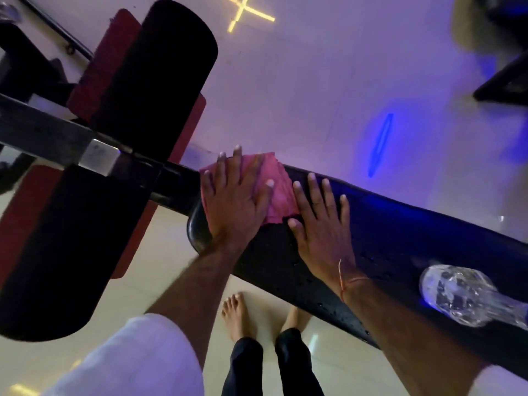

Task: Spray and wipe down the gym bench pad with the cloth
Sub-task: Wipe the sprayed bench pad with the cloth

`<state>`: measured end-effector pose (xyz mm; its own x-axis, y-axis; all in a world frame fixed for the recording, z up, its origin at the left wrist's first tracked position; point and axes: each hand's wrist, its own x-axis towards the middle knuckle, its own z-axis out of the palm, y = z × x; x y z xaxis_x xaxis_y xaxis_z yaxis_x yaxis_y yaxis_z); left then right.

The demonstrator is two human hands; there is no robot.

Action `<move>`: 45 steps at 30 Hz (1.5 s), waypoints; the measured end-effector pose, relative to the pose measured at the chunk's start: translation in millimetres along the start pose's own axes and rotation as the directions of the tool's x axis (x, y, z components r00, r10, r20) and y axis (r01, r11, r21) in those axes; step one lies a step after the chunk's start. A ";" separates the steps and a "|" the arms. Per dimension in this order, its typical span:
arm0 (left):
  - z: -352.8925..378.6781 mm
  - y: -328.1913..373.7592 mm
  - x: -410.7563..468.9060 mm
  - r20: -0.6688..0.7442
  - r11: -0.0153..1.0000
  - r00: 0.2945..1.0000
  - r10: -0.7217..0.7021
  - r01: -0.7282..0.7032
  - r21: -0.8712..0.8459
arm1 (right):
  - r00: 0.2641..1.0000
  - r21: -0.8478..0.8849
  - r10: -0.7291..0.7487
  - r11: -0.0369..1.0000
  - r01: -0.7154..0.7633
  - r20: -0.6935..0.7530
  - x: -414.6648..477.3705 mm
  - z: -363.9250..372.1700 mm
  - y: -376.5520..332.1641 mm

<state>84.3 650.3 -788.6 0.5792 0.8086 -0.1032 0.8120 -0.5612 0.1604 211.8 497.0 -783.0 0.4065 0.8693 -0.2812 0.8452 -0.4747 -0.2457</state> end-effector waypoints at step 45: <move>7.9 -11.6 -32.6 -0.053 0.963 0.963 -0.263 0.259 -0.077 | 0.980 -0.031 -0.179 0.983 0.182 0.091 -7.9 -6.2 -10.6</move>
<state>56.6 629.0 -794.8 0.3402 0.9361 -0.0899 0.9263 -0.3171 0.2034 201.8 496.0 -772.5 0.2155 0.9240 -0.3158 0.9156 -0.3036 -0.2636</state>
